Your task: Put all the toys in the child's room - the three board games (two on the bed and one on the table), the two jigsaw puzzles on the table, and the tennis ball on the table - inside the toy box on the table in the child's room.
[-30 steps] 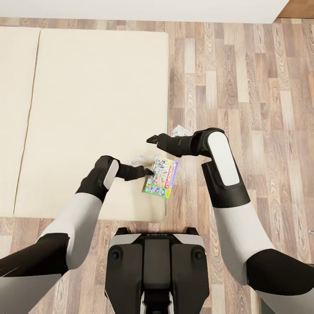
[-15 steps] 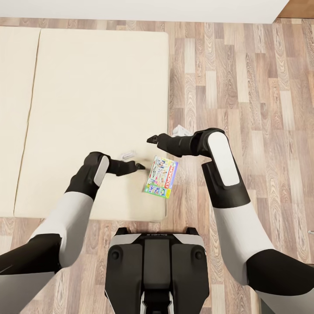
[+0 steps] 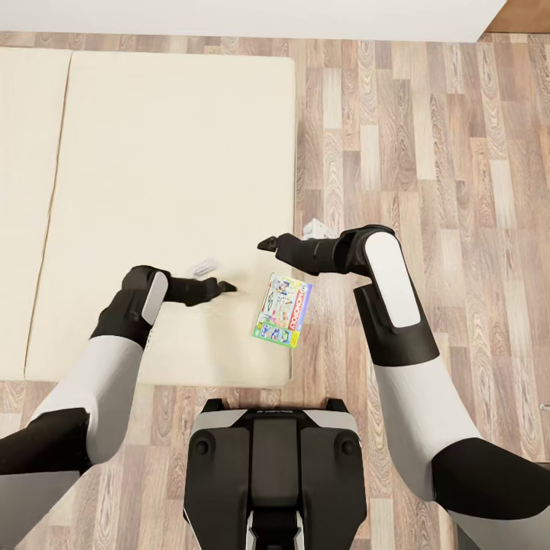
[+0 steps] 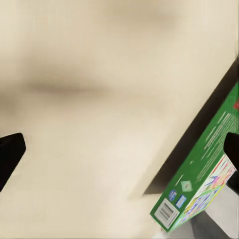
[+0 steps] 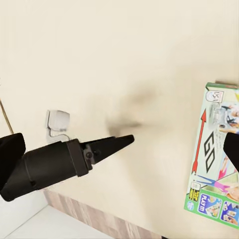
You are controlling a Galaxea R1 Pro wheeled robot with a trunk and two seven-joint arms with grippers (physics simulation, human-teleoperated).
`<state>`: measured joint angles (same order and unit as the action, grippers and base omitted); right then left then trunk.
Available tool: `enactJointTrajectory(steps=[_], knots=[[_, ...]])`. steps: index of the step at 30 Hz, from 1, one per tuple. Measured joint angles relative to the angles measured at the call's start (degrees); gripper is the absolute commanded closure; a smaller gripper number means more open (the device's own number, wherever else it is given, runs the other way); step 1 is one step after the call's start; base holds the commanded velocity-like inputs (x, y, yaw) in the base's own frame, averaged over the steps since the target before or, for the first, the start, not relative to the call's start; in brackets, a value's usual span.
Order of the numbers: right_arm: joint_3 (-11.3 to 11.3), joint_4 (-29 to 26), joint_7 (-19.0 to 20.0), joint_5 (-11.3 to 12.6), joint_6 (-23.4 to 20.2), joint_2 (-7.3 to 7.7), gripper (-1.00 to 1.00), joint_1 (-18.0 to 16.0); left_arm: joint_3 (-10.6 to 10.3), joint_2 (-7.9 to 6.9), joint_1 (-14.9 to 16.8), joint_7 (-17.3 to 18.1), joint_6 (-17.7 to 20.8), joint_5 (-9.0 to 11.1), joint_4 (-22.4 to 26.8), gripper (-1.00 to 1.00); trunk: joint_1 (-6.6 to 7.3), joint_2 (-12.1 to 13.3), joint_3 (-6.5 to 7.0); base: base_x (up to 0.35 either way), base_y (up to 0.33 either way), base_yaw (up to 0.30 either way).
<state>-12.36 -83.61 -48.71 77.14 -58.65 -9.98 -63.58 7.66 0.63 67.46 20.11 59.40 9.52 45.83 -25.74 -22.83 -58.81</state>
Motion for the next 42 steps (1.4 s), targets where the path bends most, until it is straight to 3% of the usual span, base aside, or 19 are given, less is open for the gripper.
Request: enactJointTrajectory(steps=[3, 7, 13, 17, 23, 27, 32, 42], knots=[[-0.02, -0.02, -0.14, -0.01, 0.13, 0.0, -1.0, 0.12, 0.24, -1.25, -0.02, 2.85, 0.01, -0.25, 0.02, -1.0, 0.0, 0.0, 0.19, 0.0, 0.0, 0.0], [0.0, 0.02, -0.33, -0.01, 0.3, 0.0, -1.0, 0.21, 0.31, -3.98, -0.06, 6.97, -0.05, -0.48, 0.02, -1.0, 0.0, 0.0, 0.53, 0.0, 0.0, 0.0], [0.04, 0.05, -0.38, -0.04, 0.35, 0.0, -1.0, 0.24, 0.37, -7.63, -0.23, 9.91, -0.07, -0.38, 0.02, -1.0, 0.0, 0.0, 1.08, 0.0, 0.0, 0.0], [0.0, 0.04, -0.36, -0.04, 0.4, 0.0, -1.0, 0.26, 0.4, -9.21, -0.38, 12.86, -0.03, -0.21, 0.03, -1.0, 0.0, 0.0, 1.46, 0.0, 0.0, 0.0], [-0.03, 0.0, -0.35, -0.02, 0.58, 0.0, -1.0, 0.38, 0.44, -11.75, -0.49, 22.64, 0.16, -0.16, 0.05, -1.0, 0.0, -0.01, 2.03, 0.0, 0.0, 0.0], [-0.04, -0.02, -0.34, -0.01, 0.61, 0.0, -1.0, 0.41, 0.43, -12.84, -0.55, 27.65, 0.29, -0.14, 0.0, -1.0, 0.0, 0.0, 2.41, 0.0, 0.0, 0.0], [-0.04, -0.17, -0.43, -0.01, 0.62, 0.0, -1.0, 0.42, 0.38, -14.1, -0.96, 30.88, 0.31, -0.15, -0.09, -1.0, 0.0, 0.0, 2.89, 0.0, 0.0, 0.0], [-0.12, -0.79, -0.76, -0.01, 0.63, 0.0, -1.0, 0.47, 0.48, -14.93, -1.85, 32.83, 0.33, -0.1, -0.12, -1.0, 0.0, 0.0, 3.84, 0.0, 0.0, 0.0]])
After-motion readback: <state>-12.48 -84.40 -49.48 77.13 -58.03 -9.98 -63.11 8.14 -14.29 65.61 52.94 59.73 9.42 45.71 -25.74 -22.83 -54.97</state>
